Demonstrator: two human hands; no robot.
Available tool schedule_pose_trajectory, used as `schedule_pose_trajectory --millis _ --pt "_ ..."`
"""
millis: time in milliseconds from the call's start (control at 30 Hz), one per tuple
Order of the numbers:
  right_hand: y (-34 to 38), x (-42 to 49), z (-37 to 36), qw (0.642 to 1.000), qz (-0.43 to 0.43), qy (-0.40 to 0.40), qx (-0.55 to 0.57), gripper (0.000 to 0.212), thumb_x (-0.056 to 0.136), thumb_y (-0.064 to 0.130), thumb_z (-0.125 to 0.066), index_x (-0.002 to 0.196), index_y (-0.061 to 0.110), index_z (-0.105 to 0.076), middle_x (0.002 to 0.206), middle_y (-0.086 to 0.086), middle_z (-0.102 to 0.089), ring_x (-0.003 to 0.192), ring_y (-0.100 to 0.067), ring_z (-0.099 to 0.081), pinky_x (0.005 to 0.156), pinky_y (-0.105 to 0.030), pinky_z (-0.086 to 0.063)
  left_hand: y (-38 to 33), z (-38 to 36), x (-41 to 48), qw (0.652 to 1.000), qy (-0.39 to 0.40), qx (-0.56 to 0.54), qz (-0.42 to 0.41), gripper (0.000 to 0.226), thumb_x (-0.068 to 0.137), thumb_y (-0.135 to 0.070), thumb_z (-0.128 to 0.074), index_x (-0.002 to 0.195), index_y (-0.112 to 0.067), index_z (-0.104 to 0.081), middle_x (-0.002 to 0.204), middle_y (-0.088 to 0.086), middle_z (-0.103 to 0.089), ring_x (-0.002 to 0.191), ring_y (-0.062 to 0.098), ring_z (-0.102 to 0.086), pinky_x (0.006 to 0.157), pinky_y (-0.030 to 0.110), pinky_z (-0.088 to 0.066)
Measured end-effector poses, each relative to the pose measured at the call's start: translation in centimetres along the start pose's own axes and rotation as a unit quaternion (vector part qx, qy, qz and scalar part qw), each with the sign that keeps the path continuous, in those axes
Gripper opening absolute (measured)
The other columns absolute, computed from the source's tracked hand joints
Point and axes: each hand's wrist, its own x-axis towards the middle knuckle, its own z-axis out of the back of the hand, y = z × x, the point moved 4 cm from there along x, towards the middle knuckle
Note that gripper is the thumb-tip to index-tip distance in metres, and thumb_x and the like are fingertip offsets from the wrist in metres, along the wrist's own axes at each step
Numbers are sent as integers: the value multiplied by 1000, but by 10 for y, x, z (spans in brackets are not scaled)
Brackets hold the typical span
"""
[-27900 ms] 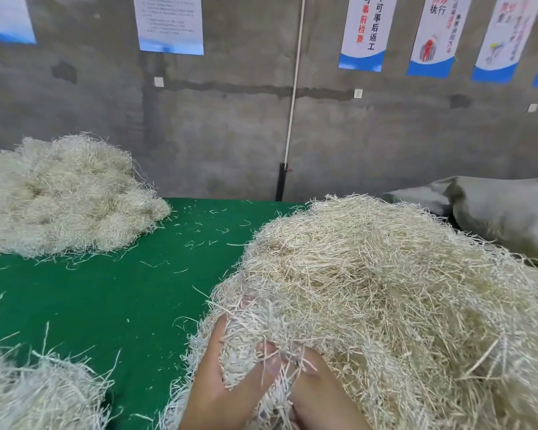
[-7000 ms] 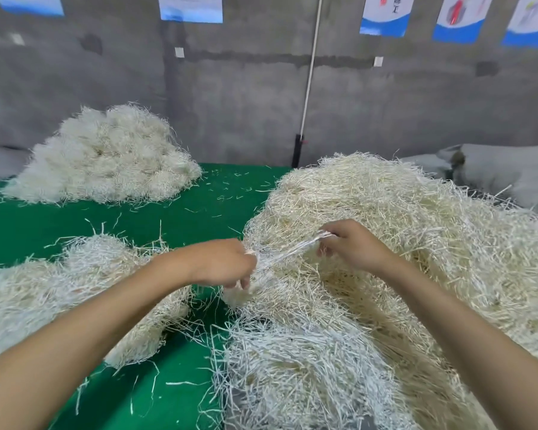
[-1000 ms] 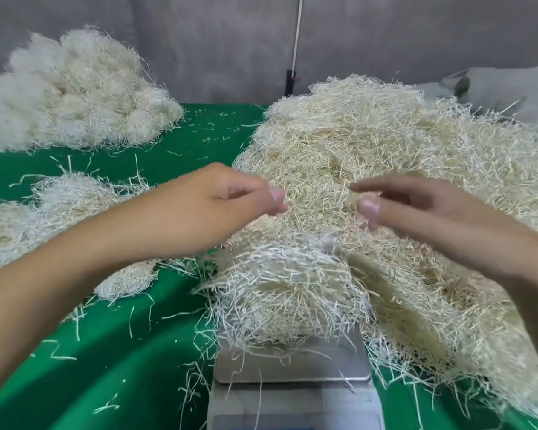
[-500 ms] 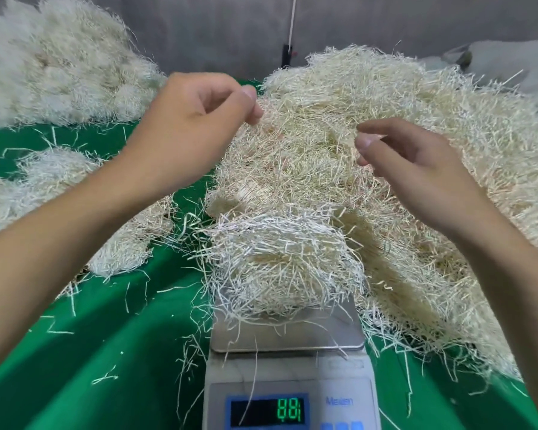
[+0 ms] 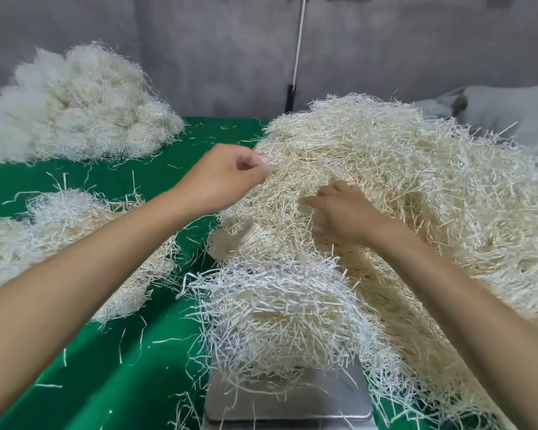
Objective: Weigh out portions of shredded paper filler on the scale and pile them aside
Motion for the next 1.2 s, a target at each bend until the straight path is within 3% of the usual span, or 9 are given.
schedule_pose_trajectory --millis 133,333,433,533,600,733,867,1033,1200 --pt "6 9 15 988 26 -148 -29 18 91 42 -59 91 30 -73 100 7 -61 101 -17 -44 83 -34 -29 14 -4 -1 1000 25 14 5 21 92 -44 -61 91 -26 -72 90 -16 -71 83 -8 -62 60 4 -41" --pt "54 -4 83 956 71 -271 93 24 90 44 -58 102 32 -77 110 8 -59 108 -21 -41 86 -35 -23 3 -20 -6 992 117 -5 -49 81 74 -64 -69 144 -42 -35 138 -26 -43 121 -10 -43 85 6 -32" --pt "82 -4 122 930 99 -298 188 15 90 41 -66 86 34 -78 109 15 -59 111 -18 -39 90 -32 -21 -17 -14 1 989 62 -63 -118 43 86 -41 -70 123 -42 -48 119 -31 -52 104 -24 -48 79 -1 -37" --pt "99 2 151 913 113 -303 249 18 87 40 -68 75 32 -78 100 17 -61 106 -12 -43 96 -31 -29 -33 8 11 986 -22 -128 -106 16 101 -23 -49 90 -33 -55 88 -1 -65 75 7 -57 71 32 -52" --pt "95 6 157 901 139 -252 325 9 89 30 -71 88 25 -78 98 8 -68 102 -14 -57 95 -33 -43 -37 21 13 979 -45 -187 -72 18 102 -14 -46 99 -20 -61 95 8 -72 84 20 -67 79 39 -58" --pt "59 4 123 873 98 -111 465 60 86 47 -71 141 40 -46 138 10 -54 122 -1 -51 96 -25 -43 -23 48 7 892 -49 -449 39 30 106 -24 -33 81 -15 -46 49 -4 -43 43 12 -40 41 21 -40" --pt "56 8 62 933 124 -13 336 76 87 58 -62 151 45 -24 149 18 -38 125 4 -41 86 -9 -39 -14 81 2 945 -38 -313 88 34 106 -35 -35 78 -21 -47 47 -9 -38 38 6 -26 33 16 -21" --pt "62 20 8 974 137 40 173 38 98 44 -50 131 25 -60 126 5 -64 105 -5 -58 97 -24 -43 -16 111 -17 994 -18 45 101 37 105 -39 -38 82 -20 -61 57 -8 -59 40 6 -40 37 16 -28" --pt "65 33 -1 976 122 -98 152 60 90 55 -56 143 32 -41 120 7 -61 98 -5 -52 91 -24 -45 16 70 -41 871 251 403 124 64 99 -60 -34 83 -12 -72 69 5 -69 51 -4 -56 66 24 -36"
